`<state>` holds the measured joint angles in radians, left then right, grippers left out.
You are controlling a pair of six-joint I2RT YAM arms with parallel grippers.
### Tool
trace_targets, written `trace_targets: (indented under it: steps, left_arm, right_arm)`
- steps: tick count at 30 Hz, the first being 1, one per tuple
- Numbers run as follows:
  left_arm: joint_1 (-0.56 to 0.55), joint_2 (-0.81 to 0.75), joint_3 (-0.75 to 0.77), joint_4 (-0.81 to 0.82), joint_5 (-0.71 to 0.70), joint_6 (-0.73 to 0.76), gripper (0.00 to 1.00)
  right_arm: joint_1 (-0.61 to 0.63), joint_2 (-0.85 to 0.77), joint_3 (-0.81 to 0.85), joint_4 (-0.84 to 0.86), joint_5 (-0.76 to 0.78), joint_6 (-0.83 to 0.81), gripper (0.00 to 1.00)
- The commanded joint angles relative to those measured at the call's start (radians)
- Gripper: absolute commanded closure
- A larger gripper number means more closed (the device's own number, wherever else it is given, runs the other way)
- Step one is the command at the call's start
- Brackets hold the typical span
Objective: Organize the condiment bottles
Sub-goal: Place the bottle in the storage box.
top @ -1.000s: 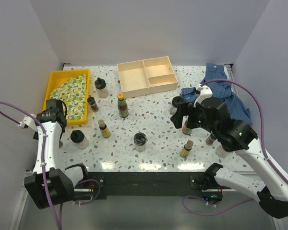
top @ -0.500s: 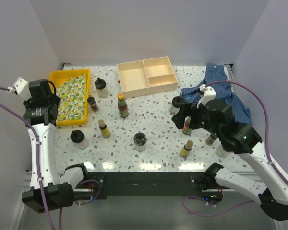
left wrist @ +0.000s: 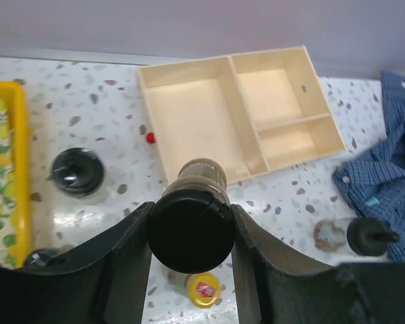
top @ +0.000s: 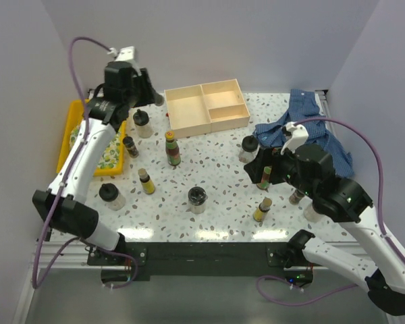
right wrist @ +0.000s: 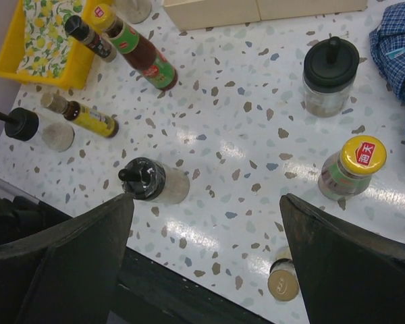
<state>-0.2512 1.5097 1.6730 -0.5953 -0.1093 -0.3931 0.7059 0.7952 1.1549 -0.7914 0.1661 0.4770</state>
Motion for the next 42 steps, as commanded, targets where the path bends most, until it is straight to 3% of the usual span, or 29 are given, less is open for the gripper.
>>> trace_targets:
  steps: [1,7,13,17,30,42]
  left_arm:
    - [-0.157,0.119,0.204,0.017,0.011,0.112,1.0]
    - [-0.286,0.323,0.361,0.04,-0.04,0.158,1.0]
    - [-0.318,0.448,0.363,0.141,0.013,0.181,1.0]
    - [-0.344,0.526,0.364,0.193,-0.039,0.246,1.0]
    - [-0.349,0.701,0.484,0.256,-0.044,0.353,1.0]
    - [-0.349,0.791,0.528,0.236,-0.093,0.389,0.92]
  right_arm:
    - [-0.002,-0.019,-0.006,0.049,0.03,-0.029,0.07]
    - [-0.002,-0.051,-0.04,0.061,0.027,-0.018,0.08]
    - [0.0,-0.106,-0.084,0.084,0.032,-0.008,0.08]
    - [0.0,-0.108,-0.092,0.089,0.046,-0.014,0.08]
    - [-0.002,-0.093,-0.123,0.116,0.036,-0.005,0.08]
    - [0.0,-0.093,-0.13,0.118,0.03,-0.024,0.07]
